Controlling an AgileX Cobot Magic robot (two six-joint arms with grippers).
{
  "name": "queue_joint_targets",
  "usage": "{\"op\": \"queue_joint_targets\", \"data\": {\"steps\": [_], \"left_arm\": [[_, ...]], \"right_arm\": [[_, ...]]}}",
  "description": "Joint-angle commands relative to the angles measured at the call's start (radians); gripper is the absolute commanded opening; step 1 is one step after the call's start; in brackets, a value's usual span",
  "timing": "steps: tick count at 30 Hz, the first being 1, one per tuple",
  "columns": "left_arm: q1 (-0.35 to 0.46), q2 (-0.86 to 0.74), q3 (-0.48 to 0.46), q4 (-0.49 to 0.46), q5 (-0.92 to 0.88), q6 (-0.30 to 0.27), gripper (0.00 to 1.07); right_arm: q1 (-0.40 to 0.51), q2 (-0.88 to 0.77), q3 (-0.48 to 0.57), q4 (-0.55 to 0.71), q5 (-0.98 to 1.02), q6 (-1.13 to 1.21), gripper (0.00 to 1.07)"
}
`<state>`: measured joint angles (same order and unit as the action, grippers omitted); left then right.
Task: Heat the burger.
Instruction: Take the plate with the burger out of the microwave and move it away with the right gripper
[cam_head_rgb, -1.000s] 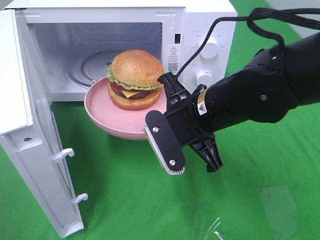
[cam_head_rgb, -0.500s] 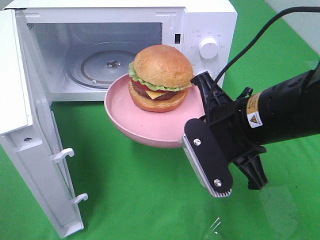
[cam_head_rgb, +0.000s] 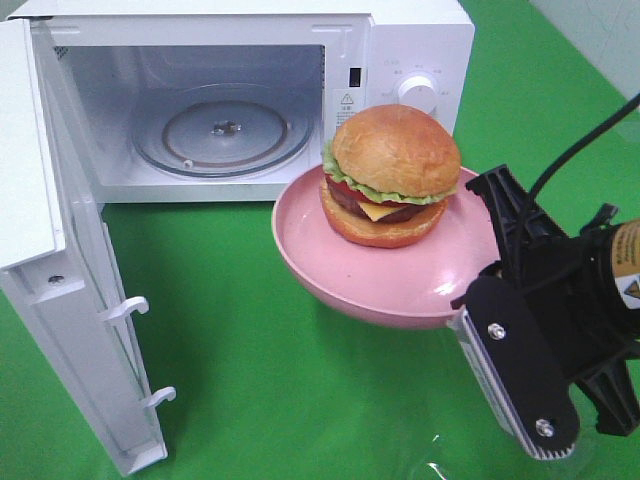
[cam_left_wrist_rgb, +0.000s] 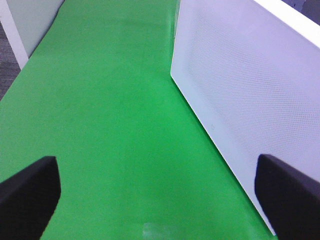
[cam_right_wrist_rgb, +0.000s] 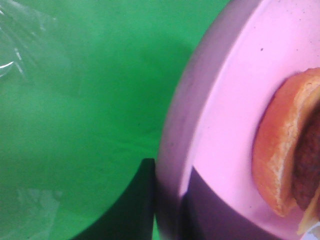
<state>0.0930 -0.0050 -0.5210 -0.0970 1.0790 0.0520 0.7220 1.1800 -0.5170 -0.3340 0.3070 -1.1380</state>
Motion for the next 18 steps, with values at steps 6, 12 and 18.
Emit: {"op": "queue_joint_targets", "data": {"steps": [6, 12, 18], "left_arm": [[0.002, -0.004, 0.003, -0.002, -0.009, -0.006, 0.98], [0.002, -0.004, 0.003, -0.002, -0.009, -0.006, 0.98], [0.002, -0.004, 0.003, -0.002, -0.009, -0.006, 0.98]], "right_arm": [[0.000, -0.132, 0.056, -0.042, 0.026, 0.087, 0.00], [0.000, -0.198, 0.074, -0.145, 0.162, 0.260, 0.00], [0.000, -0.199, 0.074, -0.201, 0.216, 0.364, 0.00]]}}
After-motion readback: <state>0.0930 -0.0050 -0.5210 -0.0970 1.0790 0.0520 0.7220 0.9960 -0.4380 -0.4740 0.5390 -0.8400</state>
